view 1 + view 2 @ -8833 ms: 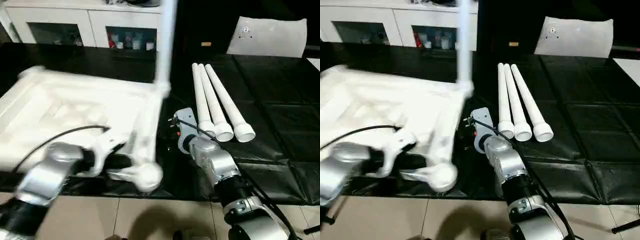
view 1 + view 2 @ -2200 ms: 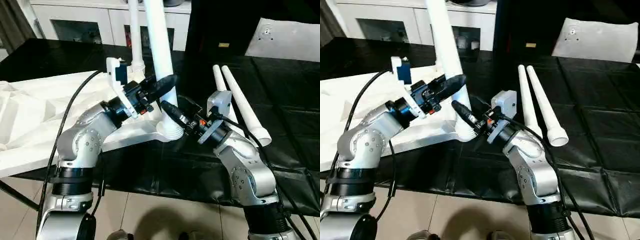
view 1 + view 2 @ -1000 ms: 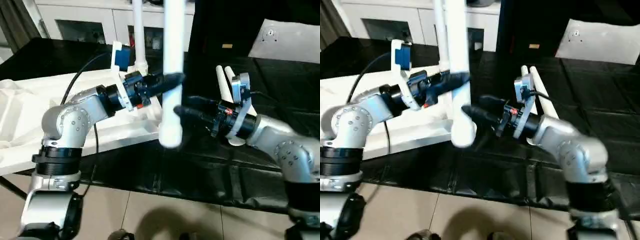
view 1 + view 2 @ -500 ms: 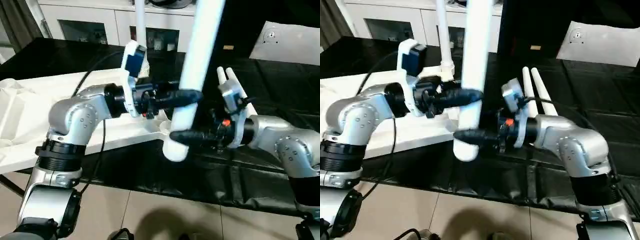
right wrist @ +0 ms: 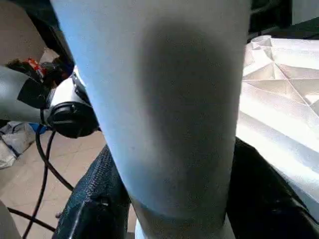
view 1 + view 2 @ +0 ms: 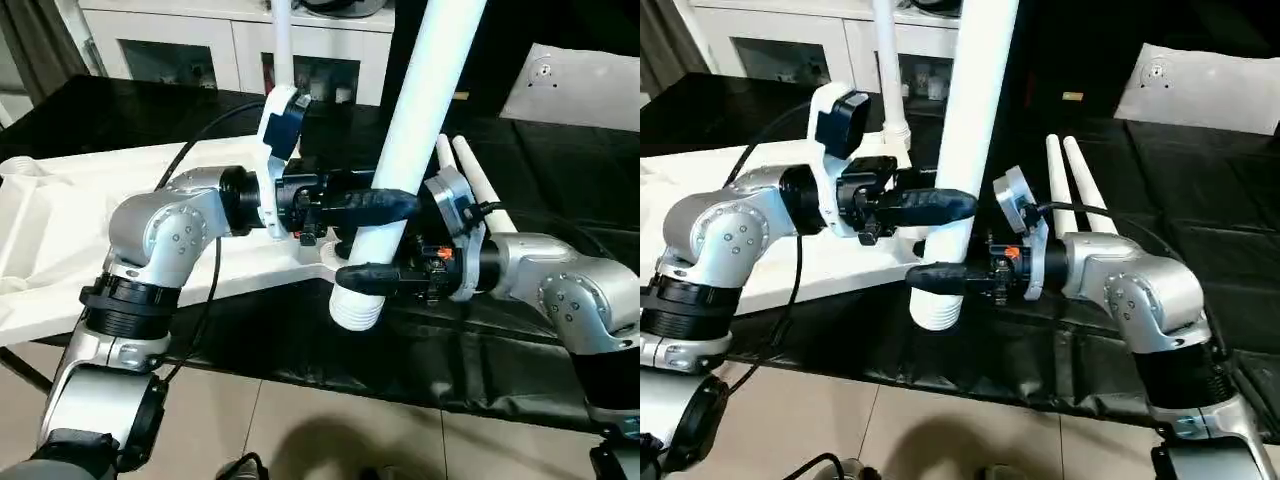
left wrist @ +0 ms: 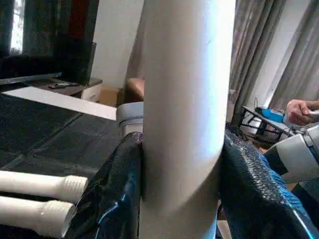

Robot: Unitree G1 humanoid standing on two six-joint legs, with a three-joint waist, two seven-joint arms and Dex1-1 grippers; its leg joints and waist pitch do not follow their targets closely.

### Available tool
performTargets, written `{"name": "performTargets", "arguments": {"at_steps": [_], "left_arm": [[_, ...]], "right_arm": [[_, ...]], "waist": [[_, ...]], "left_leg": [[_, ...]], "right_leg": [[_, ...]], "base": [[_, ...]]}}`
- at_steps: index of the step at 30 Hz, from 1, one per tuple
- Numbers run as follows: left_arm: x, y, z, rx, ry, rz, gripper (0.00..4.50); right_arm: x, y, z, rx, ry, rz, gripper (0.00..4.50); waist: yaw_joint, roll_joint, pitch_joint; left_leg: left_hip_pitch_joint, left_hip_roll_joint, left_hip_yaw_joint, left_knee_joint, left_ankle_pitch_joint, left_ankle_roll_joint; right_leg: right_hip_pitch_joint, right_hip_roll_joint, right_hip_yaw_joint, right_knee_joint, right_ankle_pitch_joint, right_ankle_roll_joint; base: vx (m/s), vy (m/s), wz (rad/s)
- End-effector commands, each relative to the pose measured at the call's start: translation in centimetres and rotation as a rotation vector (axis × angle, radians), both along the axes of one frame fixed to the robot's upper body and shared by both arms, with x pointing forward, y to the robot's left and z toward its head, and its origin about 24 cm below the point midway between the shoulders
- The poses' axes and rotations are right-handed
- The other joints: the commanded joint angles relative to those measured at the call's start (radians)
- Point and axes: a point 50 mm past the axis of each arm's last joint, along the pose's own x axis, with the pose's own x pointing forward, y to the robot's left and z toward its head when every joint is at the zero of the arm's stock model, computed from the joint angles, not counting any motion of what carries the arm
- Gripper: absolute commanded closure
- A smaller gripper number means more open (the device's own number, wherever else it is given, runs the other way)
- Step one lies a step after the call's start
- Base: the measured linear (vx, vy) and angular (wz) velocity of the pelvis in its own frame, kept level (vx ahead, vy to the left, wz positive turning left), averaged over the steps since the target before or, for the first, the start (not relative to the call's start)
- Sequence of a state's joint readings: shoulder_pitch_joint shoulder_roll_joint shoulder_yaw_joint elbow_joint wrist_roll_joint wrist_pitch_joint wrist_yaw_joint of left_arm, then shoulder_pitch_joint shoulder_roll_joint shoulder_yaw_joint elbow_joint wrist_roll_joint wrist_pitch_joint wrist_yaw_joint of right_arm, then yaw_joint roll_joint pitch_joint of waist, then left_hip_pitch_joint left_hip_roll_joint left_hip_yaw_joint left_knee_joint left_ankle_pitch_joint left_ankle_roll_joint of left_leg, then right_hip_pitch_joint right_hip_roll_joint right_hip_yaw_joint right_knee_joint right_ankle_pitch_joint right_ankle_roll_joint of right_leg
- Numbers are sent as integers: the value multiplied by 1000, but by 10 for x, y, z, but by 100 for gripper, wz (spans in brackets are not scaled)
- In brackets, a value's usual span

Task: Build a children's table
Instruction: Pick table leg

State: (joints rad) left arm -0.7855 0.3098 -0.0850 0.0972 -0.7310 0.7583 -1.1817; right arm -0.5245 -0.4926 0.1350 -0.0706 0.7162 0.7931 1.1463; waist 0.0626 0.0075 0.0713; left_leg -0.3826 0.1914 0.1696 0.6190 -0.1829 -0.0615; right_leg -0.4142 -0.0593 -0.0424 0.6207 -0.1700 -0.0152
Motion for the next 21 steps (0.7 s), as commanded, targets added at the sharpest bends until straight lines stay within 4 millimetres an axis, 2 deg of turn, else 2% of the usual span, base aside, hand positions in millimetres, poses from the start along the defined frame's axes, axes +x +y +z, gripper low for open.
{"name": "performTargets", "arguments": {"at_steps": [1,8,9,11,13,14,15,17,18,19,20,21], "left_arm": [[-1,-5,7,2,-42,-18,264],[0,-5,8,5,-60,-17,264],[0,-4,8,10,-68,-18,264],[-1,-4,8,13,-73,-19,264],[-4,-4,12,-9,-58,-37,264],[-7,-5,15,-33,-42,-63,264],[-9,-5,18,-49,-33,-80,229],[-11,-8,19,-62,-26,-80,191],[-14,-10,19,-74,-16,-92,189],[-15,-12,19,-81,-10,-93,182],[-16,-14,18,-91,-3,-94,168],[-18,-18,17,-103,9,-81,154]], "right_arm": [[0,4,2,5,-3,27,242],[0,4,1,11,4,32,248],[0,4,1,10,5,31,248],[0,4,1,10,5,30,248],[0,4,-1,11,3,18,248],[-1,4,-2,13,2,10,248],[-1,4,-2,15,1,4,248],[-1,5,-4,25,-3,-15,250],[-1,6,-6,34,-4,-30,250],[-1,7,-7,38,-6,-39,250],[-1,8,-9,45,-8,-54,251],[-1,11,-12,56,-12,-77,251]], "waist": [[6,-15,-85],[6,-16,-86],[7,-12,-86],[6,-14,-86],[6,-9,-86],[6,-10,-86],[6,-6,-86],[6,-6,-85],[7,-5,-85],[9,3,-85],[8,-2,-86],[9,0,-86]], "left_leg": [[10,21,1,-62,-92,26],[10,21,0,-61,-93,27],[10,21,-1,-61,-94,27],[10,21,0,-61,-97,27],[10,20,0,-60,-100,23],[9,20,0,-60,-100,23],[10,21,0,-60,-103,20],[10,20,-1,-61,-117,18],[10,20,-1,-61,-122,16],[12,21,-2,-60,-126,12],[10,23,-3,-61,-128,10],[10,22,-3,-60,-130,10]], "right_leg": [[65,-60,35,-70,-233,-186],[66,-60,35,-69,-225,-191],[66,-60,35,-68,-223,-192],[66,-60,35,-70,-226,-191],[65,-59,36,-69,-222,-195],[66,-60,35,-68,-219,-197],[65,-59,35,-66,-210,-204],[65,-60,34,-69,-223,-208],[65,-60,34,-70,-233,-206],[63,-61,34,-68,-231,-209],[65,-60,34,-68,-222,-214],[64,-60,34,-68,-219,-215]], "base": [[0,0,0],[0,0,0],[0,0,0],[0,0,0],[0,0,0],[0,0,0],[0,0,0],[0,0,0],[0,0,0],[0,0,0],[0,0,0],[0,0,0]]}}
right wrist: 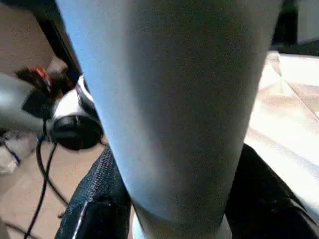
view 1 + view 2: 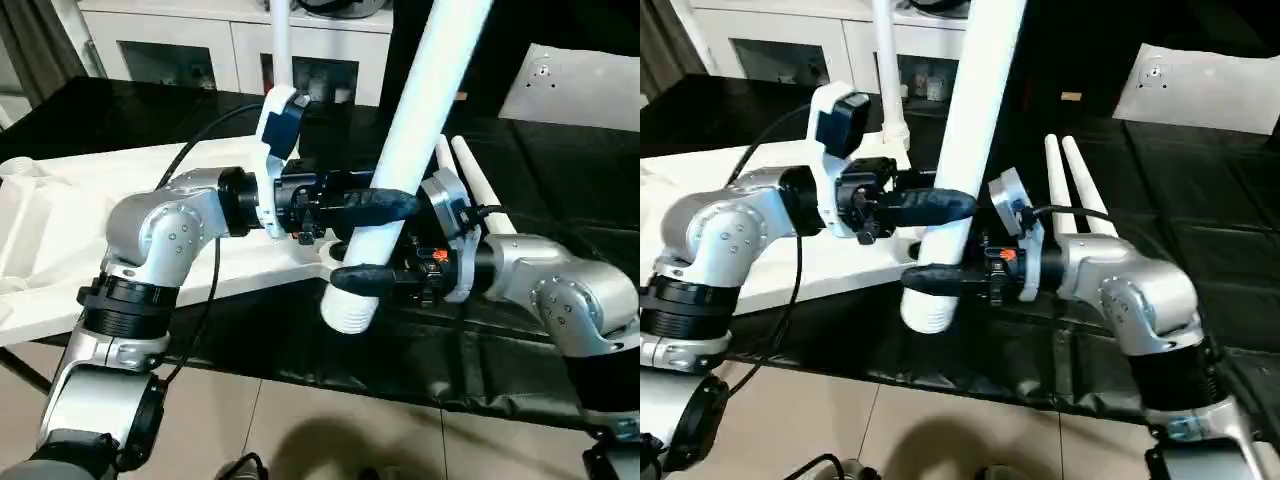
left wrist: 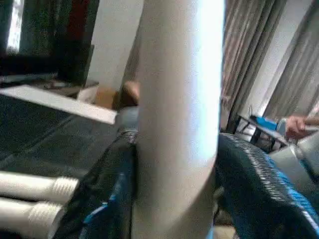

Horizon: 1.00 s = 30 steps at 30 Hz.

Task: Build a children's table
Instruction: Pick table leg

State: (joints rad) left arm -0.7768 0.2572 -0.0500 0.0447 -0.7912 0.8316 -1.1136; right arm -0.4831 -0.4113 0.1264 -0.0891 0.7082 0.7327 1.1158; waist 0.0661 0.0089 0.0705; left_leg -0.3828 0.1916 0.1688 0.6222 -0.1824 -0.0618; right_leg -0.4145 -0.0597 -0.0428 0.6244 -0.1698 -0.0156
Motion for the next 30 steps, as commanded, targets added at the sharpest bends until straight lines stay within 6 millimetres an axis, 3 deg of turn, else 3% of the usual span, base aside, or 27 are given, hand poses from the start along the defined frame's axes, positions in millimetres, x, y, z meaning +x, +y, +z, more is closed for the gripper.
{"name": "performTargets", "arguments": {"at_steps": [1,4,5,7,10,15,17,18,24,25,27,30], "left_arm": [[-11,-9,11,-46,-41,-61,145],[-8,-16,9,-62,-5,22,120],[-5,-18,9,-72,-5,74,109],[1,-17,10,-100,-1,148,103],[9,-14,13,-137,12,247,81],[18,6,21,-256,39,403,51],[21,17,18,-260,30,504,30],[23,22,15,-250,31,544,22],[32,48,-13,-83,27,798,0],[34,58,-30,60,-21,912,0],[31,65,-48,184,-60,965,0],[27,75,-76,400,-114,1019,0]], "right_arm": [[3,-2,-7,-25,17,-65,251],[7,3,-12,-5,2,-149,251],[9,4,-14,3,-4,-191,252],[12,4,-14,17,-12,-244,253],[15,3,-14,34,-16,-298,254],[22,-1,-16,55,-43,-464,256],[24,-4,-17,55,-56,-549,257],[25,-5,-17,53,-58,-575,257],[29,-15,-21,18,-80,-752,257],[28,-18,-23,11,-76,-803,257],[27,-19,-28,-24,-81,-854,257],[24,-18,-34,-44,-69,-907,257]], "waist": [[5,-1,-84],[4,-1,-82],[5,3,-82],[2,-1,-81],[0,3,-82],[-4,4,-83],[-7,11,-83],[-8,9,-83],[-18,18,-82],[-18,20,-83],[-23,19,-82],[-30,25,-83]], "left_leg": [[10,22,-2,-64,-136,9],[11,20,-2,-65,-155,0],[10,20,-4,-65,-160,-3],[11,18,-4,-66,-171,-6],[10,18,-5,-67,-174,-6],[9,16,-6,-67,-179,-8],[10,16,-7,-69,-180,-8],[11,17,-7,-69,-182,-6],[13,16,-9,-75,-210,-18],[15,17,-10,-75,-216,-20],[15,18,-11,-78,-227,-24],[17,19,-12,-80,-242,-33]], "right_leg": [[64,-60,34,-73,-222,-216],[64,-59,32,-81,-265,-198],[63,-59,33,-80,-274,-190],[63,-58,31,-86,-298,-179],[63,-55,31,-88,-298,-166],[61,-55,29,-88,-291,-162],[61,-54,29,-87,-286,-158],[61,-53,29,-88,-287,-156],[57,-50,29,-89,-308,-131],[56,-51,30,-92,-316,-124],[54,-50,31,-91,-325,-109],[50,-50,33,-88,-301,-119]], "base": [[0,0,0],[0,0,0],[0,0,0],[0,0,0],[0,0,0],[0,0,0],[0,0,0],[0,0,0],[0,0,0],[0,0,0],[0,0,0],[0,0,0]]}}
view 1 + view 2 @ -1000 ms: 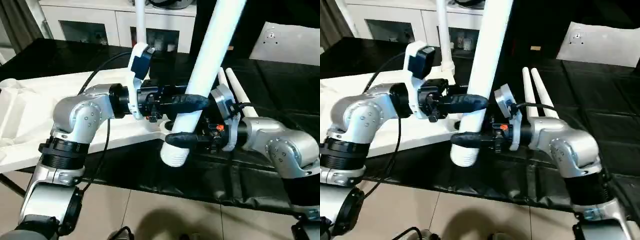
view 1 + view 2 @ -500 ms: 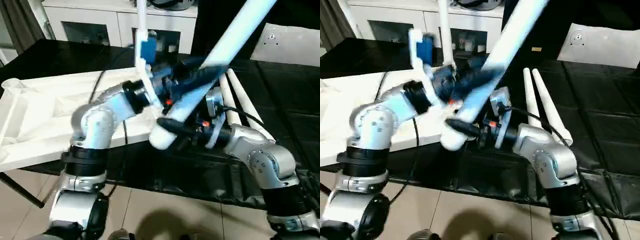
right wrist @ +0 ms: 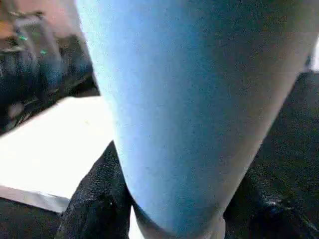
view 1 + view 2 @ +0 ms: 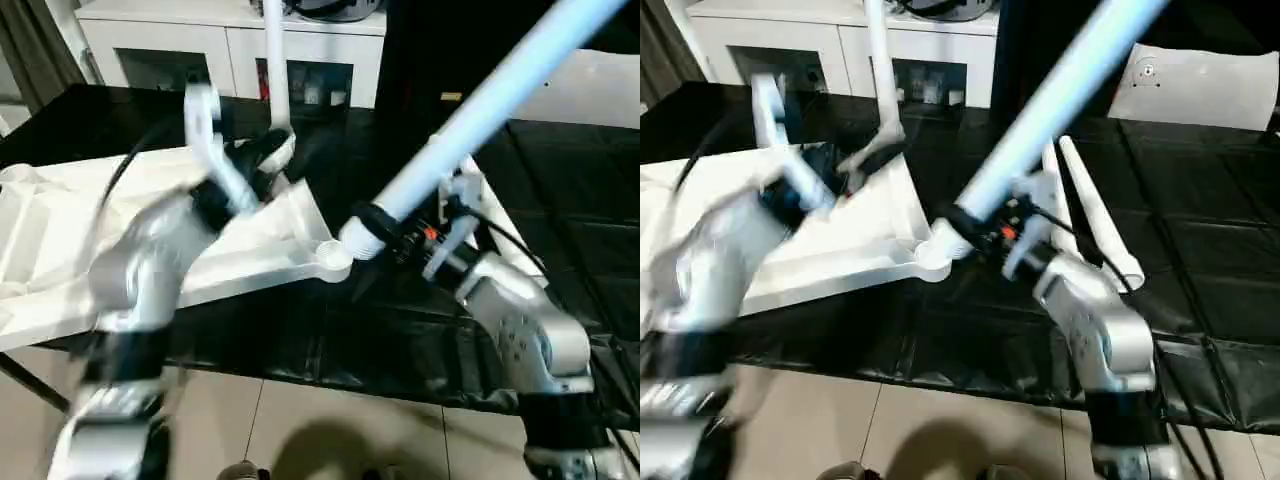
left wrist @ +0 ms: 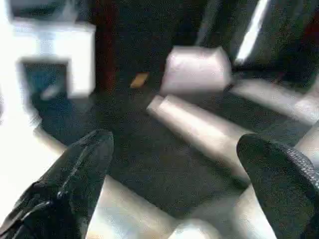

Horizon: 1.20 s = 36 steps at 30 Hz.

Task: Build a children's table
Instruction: Pick table leg

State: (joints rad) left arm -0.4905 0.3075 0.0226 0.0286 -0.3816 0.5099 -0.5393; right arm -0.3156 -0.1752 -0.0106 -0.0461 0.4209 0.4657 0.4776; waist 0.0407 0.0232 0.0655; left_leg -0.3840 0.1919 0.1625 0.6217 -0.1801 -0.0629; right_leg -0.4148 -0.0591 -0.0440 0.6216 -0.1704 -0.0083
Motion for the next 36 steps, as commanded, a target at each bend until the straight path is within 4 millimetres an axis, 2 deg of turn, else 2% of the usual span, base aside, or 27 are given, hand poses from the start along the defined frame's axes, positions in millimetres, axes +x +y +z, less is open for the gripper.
{"name": "performTargets", "arguments": {"at_steps": [1,5,8,9,10,12,15,16,17,18,20,21,22,23,24,26,27,32,36], "left_arm": [[-2,2,-13,150,7,37,0],[-10,10,-36,212,59,83,0],[-10,13,-41,218,66,107,0],[-11,14,-46,232,66,119,0],[-11,14,-46,232,66,119,0],[-11,15,-52,275,56,126,0],[-12,15,-55,288,51,106,0],[-13,17,-57,307,49,43,18],[-14,18,-58,311,52,-19,29],[-14,18,-58,314,54,-28,29],[-16,20,-61,359,66,-121,42],[-16,20,-61,359,66,-121,54],[-16,23,-65,417,89,-212,67],[-16,23,-65,417,89,-212,74],[-14,27,-67,443,113,-256,74],[-12,29,-68,463,123,-281,88],[-11,30,-69,473,131,-310,112],[-6,33,-70,499,158,-386,133],[-1,33,-71,518,166,-425,168]], "right_arm": [[-2,2,7,-10,-41,-42,257],[-6,4,0,-35,1,-116,257],[-7,4,-4,-29,37,-136,257],[-9,5,-8,-32,60,-146,257],[-9,5,-8,-32,60,-146,257],[-12,5,-13,-46,73,-160,257],[-13,7,-13,-57,64,-156,257],[-14,11,-12,-65,44,-129,257],[-15,13,-11,-63,34,-107,257],[-15,13,-11,-63,34,-104,257],[-15,15,-10,-58,28,-79,257],[-15,15,-10,-58,28,-79,257],[-14,16,-10,-58,25,-60,257],[-14,16,-10,-58,25,-60,257],[-14,16,-9,-60,23,-53,257],[-14,16,-9,-67,22,-44,257],[-14,16,-9,-69,22,-41,257],[-12,15,-9,-74,20,-35,257],[-13,16,-10,-76,21,-28,257]], "waist": [[-3,13,-78],[-12,11,-74],[-14,12,-73],[-15,4,-72],[-14,8,-71],[-14,3,-70],[-14,5,-72],[-15,-5,-71],[-12,2,-71],[-14,0,-71],[-16,2,-71],[-16,-8,-70],[-13,-2,-71],[-12,-1,-71],[-13,-8,-72],[-11,-2,-72],[-10,-2,-73],[-10,-7,-72],[-9,-4,-73]], "left_leg": [[18,20,-8,-81,-246,-32],[17,19,-7,-84,-274,-40],[18,17,-7,-84,-292,-41],[18,17,-6,-84,-293,-38],[18,17,-7,-85,-303,-39],[17,17,-7,-86,-302,-36],[15,17,-8,-87,-295,-38],[15,18,-7,-87,-295,-35],[18,17,-7,-87,-300,-34],[14,18,-9,-89,-298,-34],[18,20,-8,-89,-297,-34],[17,19,-6,-89,-291,-29],[17,18,-6,-90,-281,-29],[16,17,-6,-90,-282,-28],[20,20,-4,-91,-273,-31],[19,21,-4,-91,-264,-34],[21,22,-4,-90,-268,-36],[17,20,-2,-91,-254,-36],[19,23,-3,-90,-249,-37]], "right_leg": [[49,-51,34,-84,-296,-130],[49,-51,35,-86,-314,-129],[45,-51,36,-90,-345,-125],[44,-50,36,-94,-352,-121],[44,-52,36,-93,-371,-117],[41,-52,37,-98,-384,-102],[42,-53,38,-95,-383,-95],[41,-53,37,-97,-384,-95],[38,-56,39,-97,-399,-92],[40,-57,39,-96,-399,-91],[37,-56,40,-93,-376,-98],[38,-56,41,-97,-376,-98],[37,-57,43,-93,-363,-104],[38,-56,43,-94,-367,-103],[37,-56,43,-92,-340,-110],[40,-59,44,-85,-317,-126],[39,-60,44,-85,-308,-133],[46,-63,45,-85,-305,-139],[45,-65,46,-81,-299,-147]], "base": [[0,0,0],[0,0,0],[0,0,0],[0,0,0],[0,0,0],[0,0,0],[0,0,0],[0,0,0],[0,0,0],[0,0,0],[0,0,0],[0,0,0],[0,0,0],[0,0,0],[0,0,0],[0,0,0],[0,0,0],[0,0,0],[0,0,0]]}}
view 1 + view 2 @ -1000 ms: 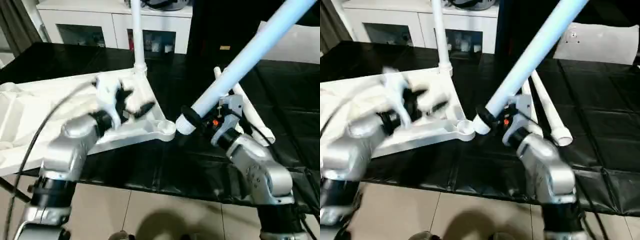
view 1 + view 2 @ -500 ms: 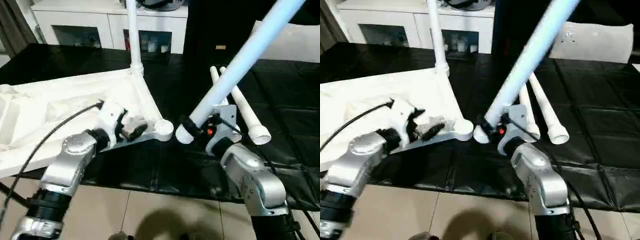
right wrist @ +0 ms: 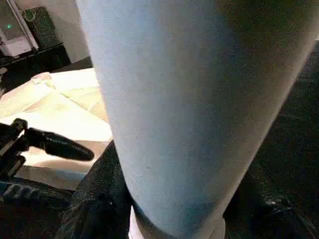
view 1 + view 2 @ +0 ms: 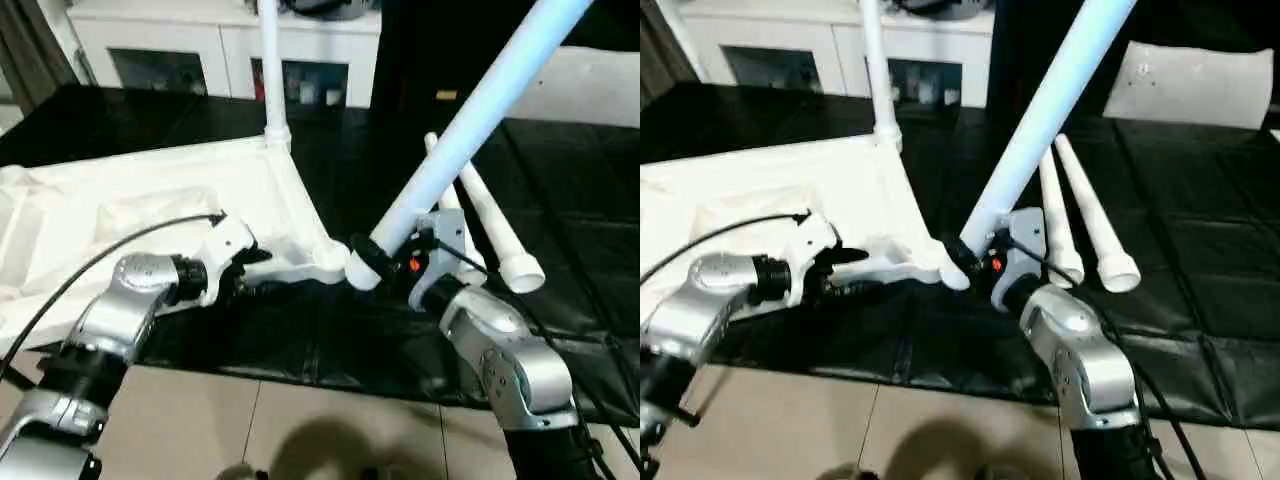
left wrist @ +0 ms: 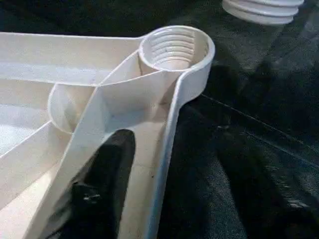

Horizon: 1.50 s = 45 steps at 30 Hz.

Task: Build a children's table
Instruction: Pick table leg, then insert table leg to table base

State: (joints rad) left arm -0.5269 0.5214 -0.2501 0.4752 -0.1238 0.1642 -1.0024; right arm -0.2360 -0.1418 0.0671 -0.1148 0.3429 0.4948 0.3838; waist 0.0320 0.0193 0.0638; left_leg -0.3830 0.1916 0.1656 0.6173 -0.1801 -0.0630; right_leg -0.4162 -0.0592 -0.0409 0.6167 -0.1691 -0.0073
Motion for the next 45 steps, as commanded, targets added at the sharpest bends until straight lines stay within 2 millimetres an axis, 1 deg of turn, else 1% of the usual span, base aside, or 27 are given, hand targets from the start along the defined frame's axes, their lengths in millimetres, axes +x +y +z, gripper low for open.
{"name": "performTargets", "arguments": {"at_steps": [1,2,3,5,6,7,8,11,12,13,14,16,17,18,19,20,22,24,29,33,36,38,41,42,43,44,45], "left_arm": [[6,0,1,30,14,-38,179],[6,0,1,30,14,-38,179],[9,-1,1,35,30,-47,191],[12,-1,0,43,56,-63,204],[14,-1,0,45,65,-62,211],[15,-1,-1,46,78,-55,224],[16,-1,-1,46,83,-52,236],[19,-1,-1,46,102,-24,249],[21,0,-2,53,106,-16,257],[22,0,-2,58,111,-13,281],[23,1,-2,64,113,-14,281],[24,2,-2,66,113,-14,289],[25,3,-2,70,113,-14,309],[25,4,-2,75,112,-13,321],[25,5,-2,83,111,-13,327],[25,6,-2,93,110,-15,330],[25,7,-3,100,112,-17,351],[26,7,-3,102,111,-22,362],[27,6,-2,119,80,-45,412],[25,4,-3,154,36,-81,445],[23,1,-4,156,-25,-95,450],[22,-2,-3,147,-52,-123,450],[21,-3,-4,149,-61,-145,450],[12,-24,0,65,-35,-354,450],[12,-24,0,63,-34,-359,450],[9,-30,1,31,-27,-405,450],[8,-32,2,21,-25,-414,450]], "right_arm": [[1,1,6,-1,-33,18,257],[1,1,6,-1,-33,18,257],[1,1,6,-4,-31,22,257],[1,1,5,-7,-30,25,257],[0,1,5,-8,-30,25,257],[0,0,5,-8,-30,24,257],[0,0,5,-8,-30,23,257],[0,-1,5,-8,-29,21,257],[0,-1,5,-8,-29,21,257],[-1,-1,5,-8,-28,22,257],[-1,0,5,-8,-27,25,257],[-1,0,4,-7,-26,26,257],[-1,1,4,-8,-25,28,257],[0,1,4,-8,-25,29,257],[0,1,4,-9,-25,31,257],[0,1,5,-9,-25,34,257],[0,2,5,-10,-25,36,257],[0,2,5,-13,-26,41,257],[0,3,5,-17,-25,48,257],[1,3,5,-18,-25,51,257],[1,2,5,-18,-27,52,257],[1,2,6,-19,-29,52,257],[1,2,6,-19,-30,52,257],[3,0,7,-20,-35,49,257],[3,0,7,-20,-35,49,257],[3,0,7,-20,-35,50,257],[3,0,7,-20,-35,50,257]], "waist": [[0,-1,-71],[1,-2,-73],[2,5,-73],[3,2,-74],[3,2,-74],[3,1,-74],[3,4,-74],[4,4,-75],[3,-1,-75],[5,2,-75],[5,-1,-74],[5,-1,-74],[6,0,-74],[4,-2,-74],[5,-1,-75],[4,-5,-75],[6,-3,-74],[6,-5,-75],[5,-7,-70],[4,-7,-71],[3,-6,-73],[3,-6,-76],[6,-7,-77],[8,-10,-76],[10,-11,-77],[13,-8,-79],[17,-7,-77]], "left_leg": [[20,21,-4,-85,-256,-36],[18,20,-4,-84,-245,-34],[19,21,-5,-85,-241,-35],[20,19,-3,-83,-239,-35],[20,21,-4,-84,-238,-36],[17,21,-5,-84,-230,-36],[18,22,-4,-84,-232,-36],[18,21,-3,-82,-225,-30],[17,20,-2,-81,-225,-27],[17,21,-4,-82,-225,-27],[17,20,-3,-82,-229,-26],[18,21,-4,-82,-230,-27],[18,22,-5,-83,-231,-27],[17,22,-5,-84,-229,-26],[17,23,-5,-83,-222,-25],[17,23,-4,-83,-219,-22],[18,23,-4,-83,-219,-20],[17,23,-3,-82,-217,-19],[19,24,-4,-84,-242,-20],[18,25,-6,-86,-244,-24],[16,27,-7,-86,-230,-23],[16,25,-4,-82,-206,-14],[15,24,-1,-81,-191,-7],[16,23,0,-82,-185,-4],[15,22,0,-81,-175,-2],[16,24,1,-82,-162,-2],[23,29,3,-81,-171,-1]], "right_leg": [[45,-63,43,-80,-313,-145],[48,-64,44,-80,-306,-144],[48,-65,44,-78,-295,-148],[48,-64,43,-80,-289,-151],[49,-65,44,-79,-281,-156],[53,-66,43,-77,-268,-161],[51,-65,43,-76,-259,-167],[53,-66,42,-74,-242,-180],[54,-66,42,-77,-247,-179],[55,-68,42,-76,-257,-179],[54,-66,41,-79,-272,-174],[54,-68,42,-80,-286,-168],[53,-67,41,-80,-286,-169],[54,-67,41,-79,-280,-170],[54,-67,42,-77,-263,-175],[54,-67,41,-77,-256,-178],[54,-69,42,-77,-258,-182],[55,-69,42,-76,-258,-183],[51,-71,42,-84,-322,-167],[51,-71,42,-84,-328,-160],[53,-71,43,-78,-281,-170],[55,-70,43,-75,-231,-185],[56,-69,43,-74,-218,-189],[56,-70,43,-77,-228,-186],[58,-71,44,-77,-226,-187],[56,-71,44,-73,-211,-190],[50,-70,45,-73,-199,-200]], "base": [[0,0,0],[0,0,0],[0,0,0],[0,0,0],[0,0,0],[0,0,0],[0,0,0],[0,0,0],[0,0,0],[0,0,0],[0,0,0],[0,0,0],[0,0,0],[0,0,0],[0,0,0],[0,0,0],[0,0,0],[0,0,0],[0,0,0],[0,0,0],[0,0,0],[0,0,0],[0,0,0],[0,0,0],[0,0,0],[0,0,0],[0,0,0]]}}
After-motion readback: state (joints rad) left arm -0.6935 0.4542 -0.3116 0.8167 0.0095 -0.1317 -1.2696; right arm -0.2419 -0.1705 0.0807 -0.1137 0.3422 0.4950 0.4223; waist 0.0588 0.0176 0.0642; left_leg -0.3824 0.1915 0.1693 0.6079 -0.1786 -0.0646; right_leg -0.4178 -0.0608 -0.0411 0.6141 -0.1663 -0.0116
